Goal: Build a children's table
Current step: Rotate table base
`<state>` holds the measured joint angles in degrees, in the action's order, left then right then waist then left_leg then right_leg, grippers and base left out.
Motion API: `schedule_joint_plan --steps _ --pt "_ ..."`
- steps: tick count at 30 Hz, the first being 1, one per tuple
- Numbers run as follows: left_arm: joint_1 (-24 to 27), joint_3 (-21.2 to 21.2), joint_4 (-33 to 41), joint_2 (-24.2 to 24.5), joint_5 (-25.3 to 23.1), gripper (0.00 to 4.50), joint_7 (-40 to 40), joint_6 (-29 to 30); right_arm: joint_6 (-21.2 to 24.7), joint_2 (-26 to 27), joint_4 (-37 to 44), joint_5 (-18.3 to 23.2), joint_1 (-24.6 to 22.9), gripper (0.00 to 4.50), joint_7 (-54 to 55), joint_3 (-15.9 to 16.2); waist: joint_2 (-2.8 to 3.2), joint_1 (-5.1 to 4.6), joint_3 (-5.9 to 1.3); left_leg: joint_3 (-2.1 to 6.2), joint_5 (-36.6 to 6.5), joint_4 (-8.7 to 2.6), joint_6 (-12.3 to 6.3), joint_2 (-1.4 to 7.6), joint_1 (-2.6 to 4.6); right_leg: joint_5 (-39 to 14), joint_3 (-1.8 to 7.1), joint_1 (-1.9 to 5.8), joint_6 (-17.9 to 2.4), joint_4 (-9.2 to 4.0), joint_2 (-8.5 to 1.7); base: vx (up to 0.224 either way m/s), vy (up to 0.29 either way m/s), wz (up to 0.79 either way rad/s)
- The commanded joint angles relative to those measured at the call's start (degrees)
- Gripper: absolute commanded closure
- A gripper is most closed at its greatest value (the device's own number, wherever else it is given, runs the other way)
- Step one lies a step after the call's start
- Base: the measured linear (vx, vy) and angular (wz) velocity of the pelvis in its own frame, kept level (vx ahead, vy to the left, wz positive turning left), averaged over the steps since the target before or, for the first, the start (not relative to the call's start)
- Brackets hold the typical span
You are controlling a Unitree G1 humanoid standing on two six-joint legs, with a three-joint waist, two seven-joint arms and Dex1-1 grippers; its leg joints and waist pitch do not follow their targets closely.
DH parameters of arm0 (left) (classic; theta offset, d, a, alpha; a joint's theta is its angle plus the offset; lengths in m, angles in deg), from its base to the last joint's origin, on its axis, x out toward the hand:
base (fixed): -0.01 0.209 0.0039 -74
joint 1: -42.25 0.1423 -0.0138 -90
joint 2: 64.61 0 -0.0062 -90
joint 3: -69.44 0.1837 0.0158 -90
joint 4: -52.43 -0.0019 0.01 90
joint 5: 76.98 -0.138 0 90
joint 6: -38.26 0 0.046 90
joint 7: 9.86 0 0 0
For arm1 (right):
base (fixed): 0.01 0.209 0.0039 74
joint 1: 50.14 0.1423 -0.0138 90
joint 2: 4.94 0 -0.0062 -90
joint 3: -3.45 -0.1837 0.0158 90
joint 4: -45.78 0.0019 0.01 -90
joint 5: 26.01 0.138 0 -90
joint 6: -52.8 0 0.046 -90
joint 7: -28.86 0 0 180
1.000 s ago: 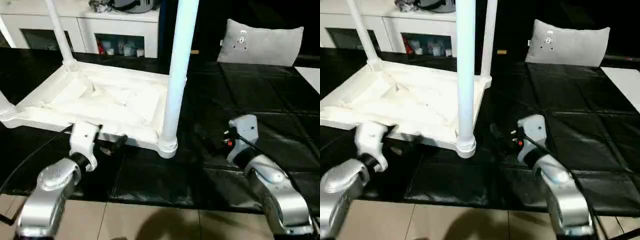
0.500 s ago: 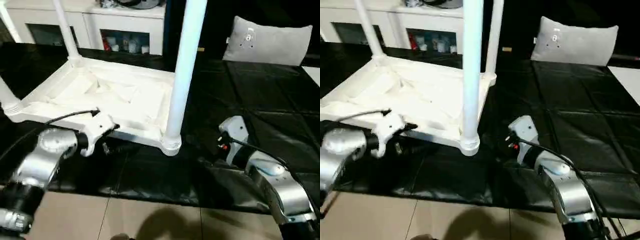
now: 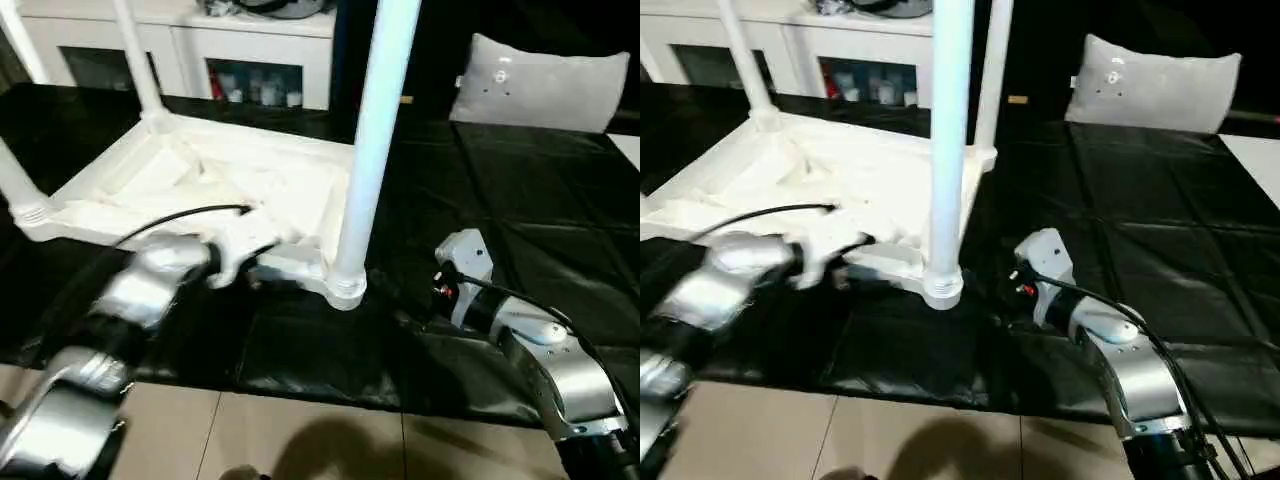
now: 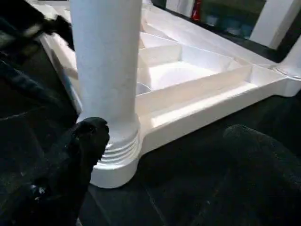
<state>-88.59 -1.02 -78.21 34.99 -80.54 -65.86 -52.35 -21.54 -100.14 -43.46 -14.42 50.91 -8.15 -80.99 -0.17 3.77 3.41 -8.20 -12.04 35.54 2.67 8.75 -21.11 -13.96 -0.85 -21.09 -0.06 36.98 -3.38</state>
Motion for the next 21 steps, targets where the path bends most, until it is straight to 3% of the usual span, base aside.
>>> schedule_joint_plan --steps 1,6,7,12,17,21 --pt "-1.1 1.4 -2.6 0.0 -1.8 0.19 -1.5 -1.3 0.0 -0.7 0.0 0.0 -0.2 0.00 -0.6 0.1 0.06 0.31 -3.66 0.85 -6.1 -4.81 -1.37 3.61 0.53 3.9 2.27 2.46 -14.5 -4.20 -4.94 0.000 0.000 0.00" --pt "-3.1 2.5 -5.8 0.1 -1.9 0.48 -7.7 -3.1 0.0 -1.3 0.0 0.3 0.0 0.00 -1.4 -0.3 0.24 0.15 -3.62 0.82 -6.7 -4.94 -1.37 3.89 0.65 3.5 2.30 2.36 -15.2 -4.25 -5.11 0.000 0.000 0.00" --pt "-3.2 2.8 -5.6 0.3 -1.4 0.57 -10.2 -3.2 0.0 -1.5 -0.1 0.3 0.1 0.00 -1.6 -0.4 -0.01 0.20 -3.58 0.74 -7.0 -4.97 -1.39 3.98 0.73 3.2 2.30 2.28 -15.5 -4.31 -5.11 0.000 0.000 0.00" --pt "-3.3 5.8 -2.7 2.0 -0.1 0.82 -22.9 -1.1 -0.3 -2.2 -0.5 0.2 0.5 0.00 -3.2 0.0 -0.01 0.43 -3.54 0.67 -7.0 -5.15 -1.54 4.17 0.79 3.3 2.32 2.24 -16.1 -4.12 -5.26 0.000 0.000 0.00" --pt "-3.9 7.9 -2.1 2.8 -1.8 1.18 -27.2 -1.8 -0.5 -4.0 -0.5 -0.3 0.9 0.00 -6.1 1.6 -0.10 0.48 -3.63 0.48 -4.2 -4.91 -3.33 4.11 0.62 6.6 2.25 2.44 -16.8 -3.97 -5.31 0.000 0.000 0.00" --pt "-3.9 8.3 -3.5 2.9 -4.0 1.57 -27.0 -4.1 -1.0 -4.6 -1.0 -0.7 0.9 0.00 -6.5 1.6 -0.13 0.47 -3.61 0.51 -4.5 -4.98 -3.41 4.20 0.64 5.6 2.19 2.49 -16.7 -4.10 -5.37 0.000 0.000 0.00"
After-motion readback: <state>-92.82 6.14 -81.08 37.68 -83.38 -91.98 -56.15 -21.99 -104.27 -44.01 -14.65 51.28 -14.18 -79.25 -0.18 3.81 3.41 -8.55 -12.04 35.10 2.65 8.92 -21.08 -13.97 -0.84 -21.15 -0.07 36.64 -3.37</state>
